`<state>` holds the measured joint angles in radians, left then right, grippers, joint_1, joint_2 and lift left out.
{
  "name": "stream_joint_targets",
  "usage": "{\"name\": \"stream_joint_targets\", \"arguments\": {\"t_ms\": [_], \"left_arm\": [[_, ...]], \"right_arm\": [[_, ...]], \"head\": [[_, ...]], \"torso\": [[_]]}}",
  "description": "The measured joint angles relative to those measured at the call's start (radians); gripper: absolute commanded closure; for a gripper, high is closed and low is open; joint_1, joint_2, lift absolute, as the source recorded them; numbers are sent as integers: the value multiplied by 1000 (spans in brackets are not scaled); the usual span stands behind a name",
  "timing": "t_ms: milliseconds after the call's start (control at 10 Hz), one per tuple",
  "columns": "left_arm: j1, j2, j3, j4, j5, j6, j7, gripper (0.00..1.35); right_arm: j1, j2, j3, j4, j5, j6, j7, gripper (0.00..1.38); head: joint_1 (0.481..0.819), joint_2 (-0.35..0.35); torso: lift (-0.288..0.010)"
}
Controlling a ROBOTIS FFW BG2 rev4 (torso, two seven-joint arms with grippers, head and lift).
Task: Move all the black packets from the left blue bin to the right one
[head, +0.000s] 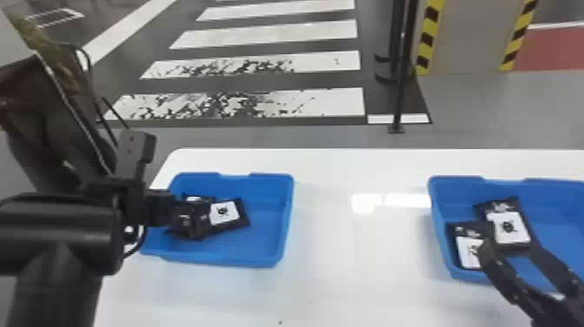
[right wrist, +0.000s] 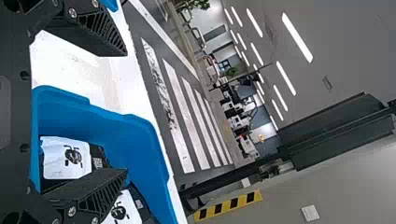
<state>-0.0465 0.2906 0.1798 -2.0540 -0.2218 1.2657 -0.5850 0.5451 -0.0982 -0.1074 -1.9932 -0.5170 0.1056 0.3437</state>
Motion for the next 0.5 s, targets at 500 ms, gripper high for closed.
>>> {"name": "stream_joint_targets", "arguments": {"t_ms": [500], "left_arm": [[-86, -2, -140, 255, -37, -86, 9, 200]], "right_arm": [[0, 0, 3, 14, -41, 24, 0, 145]], "head": [[695, 155]], "torso": [[-140]]}}
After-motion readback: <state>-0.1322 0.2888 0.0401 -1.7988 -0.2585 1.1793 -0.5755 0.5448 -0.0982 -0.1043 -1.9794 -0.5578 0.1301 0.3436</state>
